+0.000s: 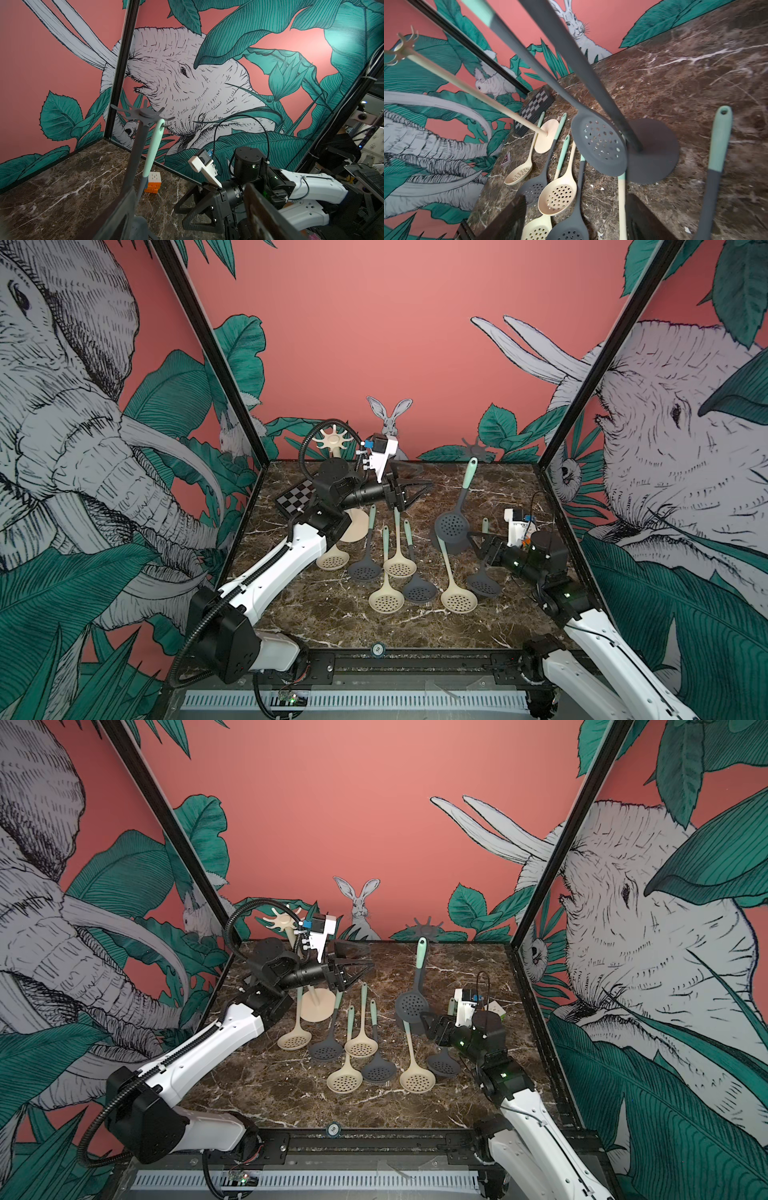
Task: Hang the skimmer on the kitchen utensil rack
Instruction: Pick up the skimmer from the center of the board.
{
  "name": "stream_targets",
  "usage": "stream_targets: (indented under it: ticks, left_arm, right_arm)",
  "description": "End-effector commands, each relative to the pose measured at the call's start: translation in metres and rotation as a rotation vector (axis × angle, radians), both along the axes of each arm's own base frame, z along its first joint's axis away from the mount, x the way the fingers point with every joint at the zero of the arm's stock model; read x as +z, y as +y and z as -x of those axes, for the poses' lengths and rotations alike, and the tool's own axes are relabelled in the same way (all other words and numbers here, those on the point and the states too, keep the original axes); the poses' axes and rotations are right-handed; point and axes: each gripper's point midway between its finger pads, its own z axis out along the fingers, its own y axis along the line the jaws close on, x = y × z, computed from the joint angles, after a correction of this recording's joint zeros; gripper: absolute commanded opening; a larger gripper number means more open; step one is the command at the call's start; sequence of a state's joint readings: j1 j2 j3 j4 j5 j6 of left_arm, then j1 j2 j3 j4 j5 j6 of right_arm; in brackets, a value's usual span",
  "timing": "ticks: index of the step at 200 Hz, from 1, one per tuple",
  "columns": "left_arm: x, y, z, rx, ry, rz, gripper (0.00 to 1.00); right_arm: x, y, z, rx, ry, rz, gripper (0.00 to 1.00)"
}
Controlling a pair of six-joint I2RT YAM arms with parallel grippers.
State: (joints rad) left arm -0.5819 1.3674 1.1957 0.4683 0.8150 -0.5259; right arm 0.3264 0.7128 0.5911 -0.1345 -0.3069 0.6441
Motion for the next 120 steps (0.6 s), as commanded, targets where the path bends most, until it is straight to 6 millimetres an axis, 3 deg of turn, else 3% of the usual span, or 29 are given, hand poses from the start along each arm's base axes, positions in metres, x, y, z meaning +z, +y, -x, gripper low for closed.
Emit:
stream_targets:
  ticks: [1, 38, 79, 120]
  left_arm:
    - [0.018, 0.007, 0.016, -0.015, -0.058, 0.026, 0.83]
    - [0.019, 0.012, 0.020, 0.002, -0.070, 0.028, 0.83]
    - [0.023, 0.017, 0.027, 0.006, -0.078, 0.033, 0.83]
    - [0.023, 0.025, 0.032, 0.052, -0.112, 0.016, 0.83]
  right_arm:
    - [0.016, -0.012, -0.006, -0.079, -0.006, 0.000, 0.73]
    - [-0.030, -0.040, 0.009, -0.219, 0.254, 0.083, 0.68]
    - [-0.079, -0.070, 0.056, -0.385, 0.532, 0.052, 0.64]
    - [-0.112, -0.080, 0.092, -0.470, 0.640, -0.034, 0.60]
